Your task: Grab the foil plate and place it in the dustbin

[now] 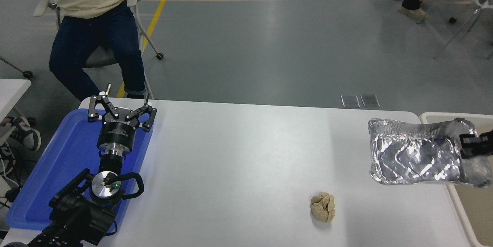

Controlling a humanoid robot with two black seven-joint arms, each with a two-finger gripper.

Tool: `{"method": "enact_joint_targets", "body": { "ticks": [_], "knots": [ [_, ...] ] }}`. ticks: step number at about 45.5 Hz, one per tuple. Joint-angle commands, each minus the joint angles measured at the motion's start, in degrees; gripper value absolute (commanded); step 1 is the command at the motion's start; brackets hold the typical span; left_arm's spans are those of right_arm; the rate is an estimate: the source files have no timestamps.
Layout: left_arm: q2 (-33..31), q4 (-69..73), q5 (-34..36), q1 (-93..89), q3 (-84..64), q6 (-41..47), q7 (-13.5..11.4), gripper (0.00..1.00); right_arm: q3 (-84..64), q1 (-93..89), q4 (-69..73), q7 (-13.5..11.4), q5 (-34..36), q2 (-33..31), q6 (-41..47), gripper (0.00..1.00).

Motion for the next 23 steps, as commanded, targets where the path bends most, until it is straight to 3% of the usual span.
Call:
{"method": "enact_joint_targets", "body": {
  "ticks": [1, 23],
  "knots": [
    [0.0, 0.0, 0.0, 0.0, 0.0, 0.0, 0.0, 1.0, -3.3, 7.6, 3.0, 0.2, 3.4, 5.9, 2.6, 0.0],
    [0.0, 0.0, 0.0, 0.0, 0.0, 0.0, 0.0, 1.0, -3.0, 8.1, 3.3, 0.4, 4.9, 6.8, 2.8, 0.0]
  ]
}}
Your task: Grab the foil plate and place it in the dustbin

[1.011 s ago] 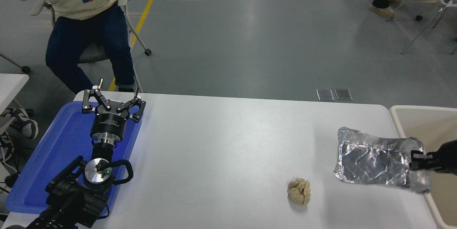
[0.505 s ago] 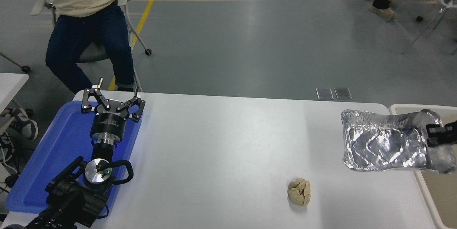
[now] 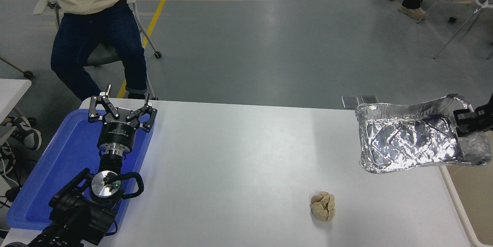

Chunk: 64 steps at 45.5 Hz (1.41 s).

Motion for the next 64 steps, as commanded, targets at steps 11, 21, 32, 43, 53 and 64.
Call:
{"method": "enact_joint_targets", "body": {
  "ticks": [11, 21, 32, 43, 53, 64],
  "knots": [
    [0.0, 0.0, 0.0, 0.0, 0.0, 0.0, 0.0, 1.0, -0.2, 1.5, 0.2, 0.1, 0.6, 0.4, 0.2, 0.0],
    [0.0, 0.0, 0.0, 0.0, 0.0, 0.0, 0.0, 1.0, -0.4, 1.3, 0.0, 0.1, 0.3, -1.8, 0.3, 0.0],
    [0.0, 0.0, 0.0, 0.0, 0.0, 0.0, 0.0, 1.0, -0.7, -0.5, -2.8, -0.1, -1.5, -4.8, 0.4, 0.0],
    [0.0, 0.0, 0.0, 0.0, 0.0, 0.0, 0.0, 1.0, 0.1, -6.9, -16.5, 0.1, -4.9, -11.9, 4.0, 0.0],
    [0.0, 0.0, 0.0, 0.0, 0.0, 0.0, 0.0, 1.0, 2.3, -17.7, -34.5, 2.8, -5.1, -17.7, 8.1, 0.0],
    [0.1, 0.0, 0.0, 0.0, 0.0, 0.0, 0.0, 1.0, 16.1, -41.3, -53.7, 6.5, -4.5, -18.8, 8.4, 0.0]
  ]
}}
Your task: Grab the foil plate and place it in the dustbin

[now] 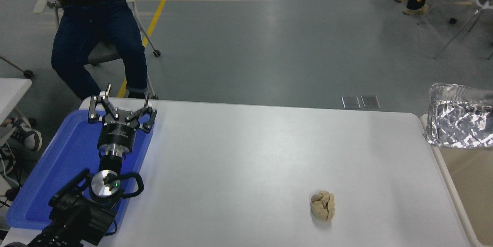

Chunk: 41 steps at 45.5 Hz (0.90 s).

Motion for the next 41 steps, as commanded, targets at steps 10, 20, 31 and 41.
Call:
{"method": "enact_joint_targets", "body": {
  "ticks": [10, 20, 31, 41],
  "knots": [
    [0.0, 0.0, 0.0, 0.0, 0.0, 0.0, 0.0, 1.0, 22.6, -34.5, -29.1, 3.0, 1.0, -3.7, 1.4, 0.0],
    [0.0, 0.0, 0.0, 0.0, 0.0, 0.0, 0.0, 1.0, 32.3, -51.5, -41.7, 2.5, 8.8, -2.8, 1.1, 0.0],
    [0.1, 0.0, 0.0, 0.0, 0.0, 0.0, 0.0, 1.0, 35.2, -58.2, -45.9, -0.5, 16.9, 0.4, -0.3, 0.0],
    [0.1, 0.0, 0.0, 0.0, 0.0, 0.0, 0.0, 1.0, 42.7, -63.1, -46.6, -8.8, 22.9, 2.4, -7.9, 0.0]
  ]
}}
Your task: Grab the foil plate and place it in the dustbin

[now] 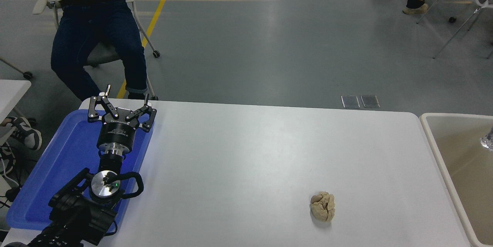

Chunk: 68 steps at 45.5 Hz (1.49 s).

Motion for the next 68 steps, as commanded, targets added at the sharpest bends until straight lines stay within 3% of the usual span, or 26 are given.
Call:
{"method": "enact_joint_targets", "body": {
  "ticks": [1, 16, 45, 47, 51, 54, 57, 68],
  "knots": [
    [0.0, 0.0, -0.1, 0.0, 0.0, 0.0, 0.0, 1.0, 8.9, -7.0, -2.8, -7.4, 6.8, 2.4, -6.4, 0.0],
    [0.0, 0.0, -0.1, 0.0, 0.0, 0.1, 0.0, 1.0, 24.1, -15.1, -2.9, -13.8, 7.1, 7.9, -18.7, 0.0],
    [-0.1, 0.0, -0.1, 0.0, 0.0, 0.3, 0.0, 1.0, 29.2, -20.8, -2.7, -14.0, 8.9, 14.6, -26.7, 0.01],
    [-0.1, 0.0, -0.1, 0.0, 0.0, 0.3, 0.0, 1.0, 29.2, -20.9, -2.7, -14.0, 8.9, 15.0, -26.8, 0.05],
    [-0.1, 0.0, 0.0, 0.0, 0.0, 0.3, 0.0, 1.0, 29.3, -21.0, -2.7, -14.0, 9.7, 15.5, -27.3, 0.53],
    [-0.1, 0.0, -0.1, 0.0, 0.0, 0.3, 0.0, 1.0, 29.9, -21.1, -2.7, -14.0, 10.5, 15.6, -27.4, 0.62],
    [-0.1, 0.0, -0.1, 0.0, 0.0, 0.3, 0.0, 1.0, 30.0, -21.1, -2.6, -14.0, 10.9, 15.9, -27.4, 0.83],
    [-0.1, 0.0, -0.1, 0.0, 0.0, 0.3, 0.0, 1.0, 31.1, -21.0, -2.5, -13.9, 10.9, 16.1, -27.1, 0.92]
  ]
}}
